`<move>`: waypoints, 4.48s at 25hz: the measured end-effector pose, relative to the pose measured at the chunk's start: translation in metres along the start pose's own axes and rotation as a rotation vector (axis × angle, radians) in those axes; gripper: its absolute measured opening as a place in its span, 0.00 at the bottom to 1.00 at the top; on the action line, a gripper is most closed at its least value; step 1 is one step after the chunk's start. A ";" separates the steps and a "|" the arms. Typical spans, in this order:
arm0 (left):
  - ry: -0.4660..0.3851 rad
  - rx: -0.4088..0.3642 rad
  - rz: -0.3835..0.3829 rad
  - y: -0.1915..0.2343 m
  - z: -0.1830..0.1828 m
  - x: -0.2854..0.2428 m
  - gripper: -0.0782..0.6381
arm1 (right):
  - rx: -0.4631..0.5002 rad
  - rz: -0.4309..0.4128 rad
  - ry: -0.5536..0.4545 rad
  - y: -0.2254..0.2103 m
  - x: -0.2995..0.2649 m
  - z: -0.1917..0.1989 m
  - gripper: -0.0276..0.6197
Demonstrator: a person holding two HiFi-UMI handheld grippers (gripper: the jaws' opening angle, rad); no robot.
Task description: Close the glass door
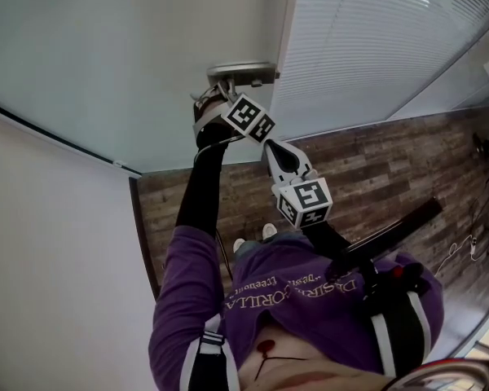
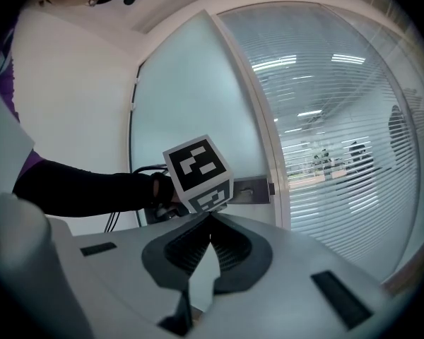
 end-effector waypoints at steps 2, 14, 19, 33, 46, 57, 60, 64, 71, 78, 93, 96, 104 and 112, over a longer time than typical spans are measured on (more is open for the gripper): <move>0.000 0.000 -0.001 0.002 -0.002 -0.001 0.31 | -0.003 -0.003 0.005 -0.004 0.000 0.000 0.04; -0.001 0.000 0.004 0.004 -0.007 -0.009 0.31 | -0.015 0.016 0.006 -0.011 -0.012 0.001 0.04; 0.006 0.005 0.007 0.008 -0.007 -0.014 0.31 | -0.008 0.038 -0.005 -0.009 -0.024 -0.012 0.04; 0.008 0.015 0.014 0.010 -0.009 -0.028 0.31 | 0.005 0.157 -0.010 -0.023 -0.041 -0.010 0.04; 0.032 0.034 0.020 0.015 -0.014 -0.040 0.31 | -0.003 0.212 -0.009 -0.051 -0.040 -0.008 0.04; 0.049 0.049 0.021 0.017 -0.016 -0.052 0.31 | 0.010 0.192 0.004 -0.085 -0.041 -0.017 0.04; 0.050 0.052 0.017 0.019 -0.015 -0.053 0.31 | 0.012 0.185 0.000 -0.088 -0.044 -0.020 0.04; 0.055 0.056 0.018 0.025 -0.021 -0.054 0.31 | 0.011 0.187 -0.008 -0.097 -0.046 -0.027 0.04; 0.054 0.066 0.011 0.021 -0.016 -0.061 0.31 | 0.008 0.188 -0.011 -0.100 -0.049 -0.017 0.04; 0.060 0.072 0.003 0.021 -0.018 -0.076 0.31 | 0.002 0.190 -0.004 -0.108 -0.055 -0.010 0.04; 0.055 0.094 0.021 0.024 -0.016 -0.081 0.31 | 0.014 0.176 -0.013 -0.111 -0.070 -0.013 0.04; 0.051 0.095 0.017 0.023 -0.016 -0.082 0.31 | 0.015 0.177 -0.018 -0.112 -0.068 -0.013 0.04; 0.065 0.103 0.040 0.023 -0.020 -0.088 0.31 | 0.007 0.187 -0.023 -0.116 -0.063 -0.015 0.04; 0.075 0.111 0.050 0.033 -0.028 -0.095 0.31 | -0.003 0.218 -0.030 -0.117 -0.046 -0.020 0.04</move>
Point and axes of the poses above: the fingertips, and each gripper's own axes: x backward along the fingers, y to its left, z out of its underside, the point moved 2 cm from there along x, backward along the fingers, and after that the axes turned 5 degrees about -z, right-handed, at the moved point
